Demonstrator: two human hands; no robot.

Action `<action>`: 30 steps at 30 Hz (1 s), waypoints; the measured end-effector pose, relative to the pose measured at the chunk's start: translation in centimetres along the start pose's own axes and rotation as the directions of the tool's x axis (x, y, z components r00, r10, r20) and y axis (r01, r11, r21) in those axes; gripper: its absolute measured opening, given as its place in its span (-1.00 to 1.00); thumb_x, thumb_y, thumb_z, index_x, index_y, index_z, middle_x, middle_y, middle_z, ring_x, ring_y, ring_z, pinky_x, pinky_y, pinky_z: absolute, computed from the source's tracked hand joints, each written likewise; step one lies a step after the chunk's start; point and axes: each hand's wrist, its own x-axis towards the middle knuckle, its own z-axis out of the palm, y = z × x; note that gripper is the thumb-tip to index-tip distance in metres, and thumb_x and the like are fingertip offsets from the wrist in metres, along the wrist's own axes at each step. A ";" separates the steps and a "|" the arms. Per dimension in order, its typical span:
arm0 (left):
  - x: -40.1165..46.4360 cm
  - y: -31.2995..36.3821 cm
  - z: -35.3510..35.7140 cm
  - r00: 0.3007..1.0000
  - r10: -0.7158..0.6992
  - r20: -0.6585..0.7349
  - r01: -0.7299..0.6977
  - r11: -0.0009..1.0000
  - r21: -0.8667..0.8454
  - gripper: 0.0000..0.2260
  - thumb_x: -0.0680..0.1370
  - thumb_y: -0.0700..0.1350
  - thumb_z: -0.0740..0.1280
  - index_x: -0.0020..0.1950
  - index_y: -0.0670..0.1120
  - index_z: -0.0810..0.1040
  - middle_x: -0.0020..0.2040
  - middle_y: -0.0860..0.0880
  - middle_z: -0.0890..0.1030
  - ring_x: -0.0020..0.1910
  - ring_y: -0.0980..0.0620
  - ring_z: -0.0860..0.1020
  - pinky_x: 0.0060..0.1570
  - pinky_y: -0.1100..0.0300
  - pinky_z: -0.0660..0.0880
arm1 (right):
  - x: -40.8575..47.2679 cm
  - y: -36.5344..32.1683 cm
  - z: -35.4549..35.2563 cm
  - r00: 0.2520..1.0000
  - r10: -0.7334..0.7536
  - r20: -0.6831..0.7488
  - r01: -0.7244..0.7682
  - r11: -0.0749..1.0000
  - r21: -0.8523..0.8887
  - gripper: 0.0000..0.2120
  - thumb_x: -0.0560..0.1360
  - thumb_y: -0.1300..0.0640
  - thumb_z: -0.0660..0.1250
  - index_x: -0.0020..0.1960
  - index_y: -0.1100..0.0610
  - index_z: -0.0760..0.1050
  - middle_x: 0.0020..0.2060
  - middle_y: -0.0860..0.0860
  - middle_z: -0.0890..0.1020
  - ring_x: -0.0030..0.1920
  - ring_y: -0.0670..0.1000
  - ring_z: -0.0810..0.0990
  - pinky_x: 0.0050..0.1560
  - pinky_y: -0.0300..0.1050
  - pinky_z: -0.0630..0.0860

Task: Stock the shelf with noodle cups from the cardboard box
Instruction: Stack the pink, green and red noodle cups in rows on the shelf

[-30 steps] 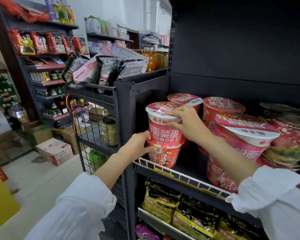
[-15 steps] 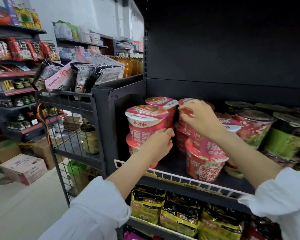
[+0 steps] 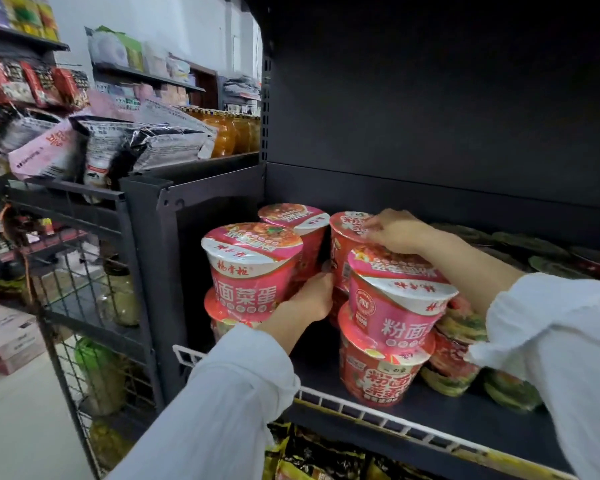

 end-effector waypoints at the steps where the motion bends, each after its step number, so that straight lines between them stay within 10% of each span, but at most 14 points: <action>1: 0.6 -0.5 0.4 1.000 -0.005 0.000 0.005 1.000 -0.010 -0.58 0.64 -0.24 -0.03 0.52 -0.12 0.14 0.43 -0.13 0.34 0.39 -0.10 0.35 0.15 0.46 0.32 | 0.5 0.0 0.1 1.000 -0.004 0.029 0.004 1.000 -0.007 -0.59 0.59 -0.06 0.17 0.35 0.13 0.45 0.32 0.12 0.48 0.26 0.13 0.48 0.24 -0.04 0.40; 6: 2.2 -2.2 1.1 0.999 -0.051 0.001 0.051 0.998 -0.047 -0.57 0.62 -0.21 -0.01 0.48 -0.01 0.26 0.44 -0.03 0.36 0.41 -0.04 0.33 0.37 0.19 0.27 | 1.6 0.1 0.3 0.999 -0.032 0.018 0.032 0.999 -0.003 -0.65 0.55 -0.09 0.25 0.28 -0.01 0.51 0.31 0.03 0.51 0.21 0.08 0.53 0.12 -0.11 0.43; 11: 1.1 -0.2 0.1 0.996 0.077 0.047 -0.077 0.997 0.004 -0.63 0.61 -0.41 0.01 0.41 -0.39 0.26 0.42 -0.26 0.34 0.35 -0.15 0.34 -0.41 0.67 0.26 | 2.0 -0.2 0.6 1.000 -0.024 0.013 0.024 0.999 -0.025 -0.54 0.50 -0.15 0.29 0.34 0.01 0.45 0.24 0.07 0.55 0.14 0.09 0.57 0.03 -0.13 0.44; 17: 2.5 -2.2 1.0 0.986 0.152 -0.062 -0.144 0.982 0.122 -0.63 0.55 -0.37 0.13 0.33 -0.24 0.45 0.32 -0.19 0.44 0.33 -0.15 0.41 0.34 0.12 0.32 | 2.6 0.0 0.7 0.998 -0.049 0.030 0.051 0.997 -0.058 -0.60 0.53 0.00 0.30 0.35 0.03 0.45 0.34 0.08 0.48 0.25 0.12 0.50 0.23 -0.04 0.42; 23: 3.3 -1.6 1.0 0.977 -0.208 -0.041 0.147 0.808 -0.571 -0.66 0.55 -0.21 0.18 0.29 -0.30 0.45 0.24 -0.30 0.53 0.15 -0.22 0.56 0.06 0.11 0.51 | 2.2 2.2 0.1 0.998 -0.044 0.055 0.043 0.999 0.017 -0.70 0.52 0.01 0.32 0.24 0.00 0.56 0.33 0.06 0.50 0.25 0.09 0.50 0.17 -0.16 0.39; 30: 3.4 -1.6 1.6 0.955 0.208 -0.213 -0.170 0.968 0.184 -0.79 0.54 -0.16 0.29 -0.01 -0.31 0.59 0.06 -0.24 0.56 0.10 -0.19 0.47 0.07 0.04 0.43 | 3.1 1.0 1.2 0.999 -0.031 0.005 0.031 0.998 0.048 -0.53 0.49 -0.21 0.26 0.20 0.11 0.55 0.19 0.09 0.58 0.09 0.08 0.58 -0.04 -0.15 0.42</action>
